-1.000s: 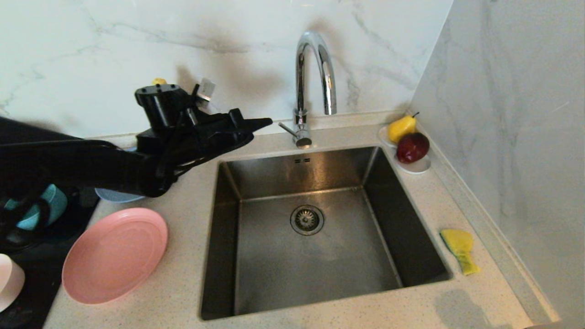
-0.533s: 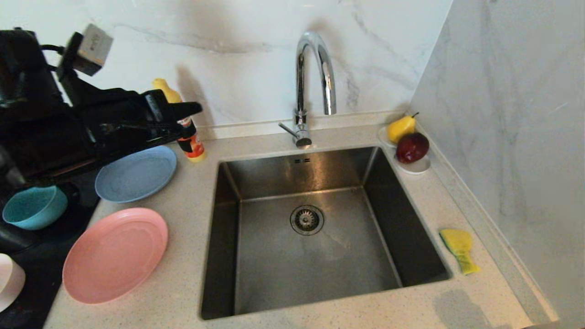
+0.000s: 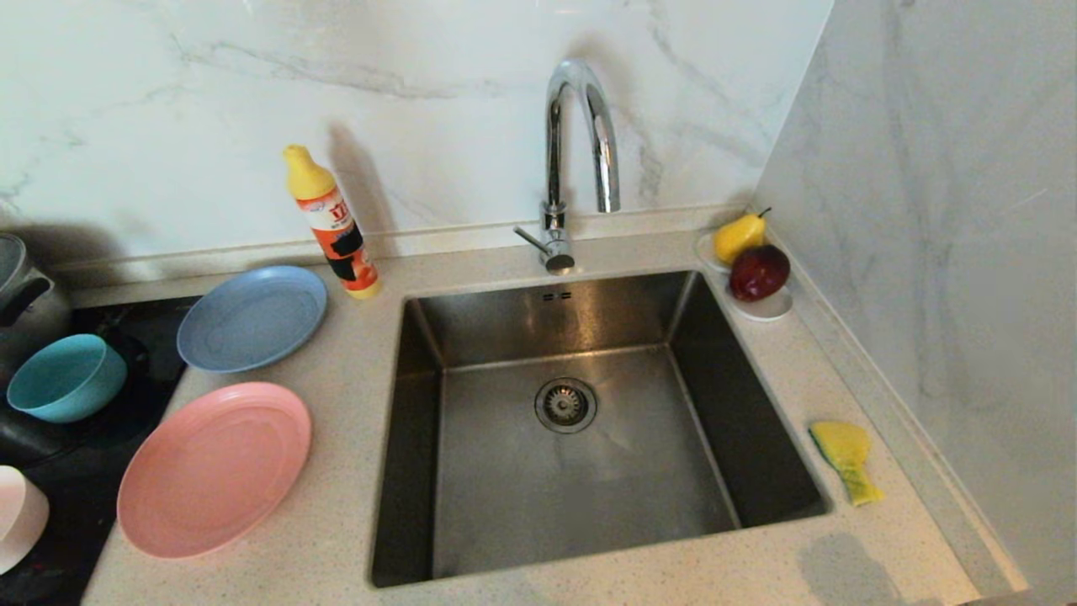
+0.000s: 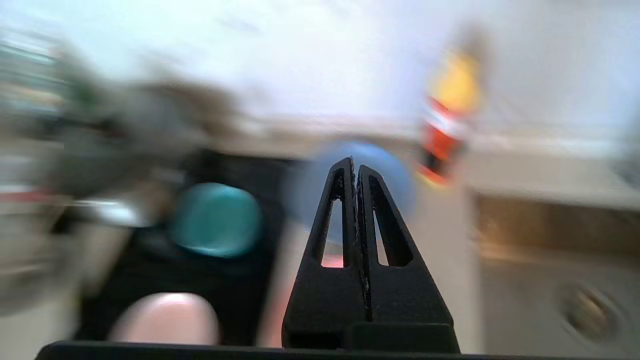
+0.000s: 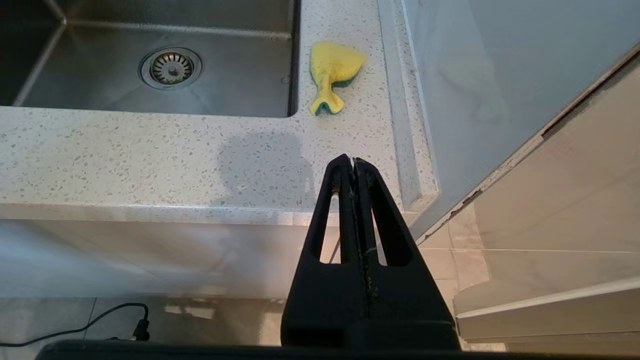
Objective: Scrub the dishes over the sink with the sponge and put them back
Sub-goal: Turn off the faucet, then place the plate on the plate
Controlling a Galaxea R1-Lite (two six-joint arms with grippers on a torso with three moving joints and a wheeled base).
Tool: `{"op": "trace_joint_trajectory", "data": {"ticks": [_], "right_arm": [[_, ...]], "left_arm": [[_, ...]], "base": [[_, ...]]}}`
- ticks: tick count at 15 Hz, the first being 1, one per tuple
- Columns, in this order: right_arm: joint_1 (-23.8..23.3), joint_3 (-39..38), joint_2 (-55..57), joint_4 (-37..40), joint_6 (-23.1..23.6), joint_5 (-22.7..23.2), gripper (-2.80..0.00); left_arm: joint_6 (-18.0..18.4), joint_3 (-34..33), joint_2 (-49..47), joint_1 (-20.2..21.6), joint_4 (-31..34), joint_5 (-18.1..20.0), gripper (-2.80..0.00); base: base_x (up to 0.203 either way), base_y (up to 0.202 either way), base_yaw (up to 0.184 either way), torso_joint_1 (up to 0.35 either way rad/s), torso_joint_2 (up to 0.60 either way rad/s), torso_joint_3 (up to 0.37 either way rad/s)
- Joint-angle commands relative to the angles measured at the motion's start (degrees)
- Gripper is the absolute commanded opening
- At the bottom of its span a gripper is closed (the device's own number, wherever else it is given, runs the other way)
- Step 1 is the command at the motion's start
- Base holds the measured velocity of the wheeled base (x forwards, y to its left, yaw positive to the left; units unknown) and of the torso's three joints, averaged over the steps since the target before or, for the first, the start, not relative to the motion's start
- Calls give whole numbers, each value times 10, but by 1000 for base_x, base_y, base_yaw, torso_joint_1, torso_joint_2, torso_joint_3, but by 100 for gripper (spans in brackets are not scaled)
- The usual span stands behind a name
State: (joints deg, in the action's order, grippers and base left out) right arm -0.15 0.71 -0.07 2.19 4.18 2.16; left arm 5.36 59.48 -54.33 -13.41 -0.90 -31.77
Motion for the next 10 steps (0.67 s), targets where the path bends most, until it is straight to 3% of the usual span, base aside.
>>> {"op": "trace_joint_trajectory", "data": {"ticks": [1,3,6,7,10], "right_arm": [[0,0,1,0,0,0,-280],[0,0,1,0,0,0,-280],[0,0,1,0,0,0,-280],[0,0,1,0,0,0,-280],[0,0,1,0,0,0,-280]], "left_arm": [[11,17,45,7,21,-33,-280],[10,36,31,9,54,-32,-280],[-42,167,-69,23,149,-30,-280],[-61,214,-104,41,185,-25,-280],[-88,310,-208,158,238,29,-280]], "base": [[0,0,0,0,0,0],[0,0,0,0,0,0],[0,0,0,0,0,0],[0,0,0,0,0,0],[0,0,0,0,0,0]]}}
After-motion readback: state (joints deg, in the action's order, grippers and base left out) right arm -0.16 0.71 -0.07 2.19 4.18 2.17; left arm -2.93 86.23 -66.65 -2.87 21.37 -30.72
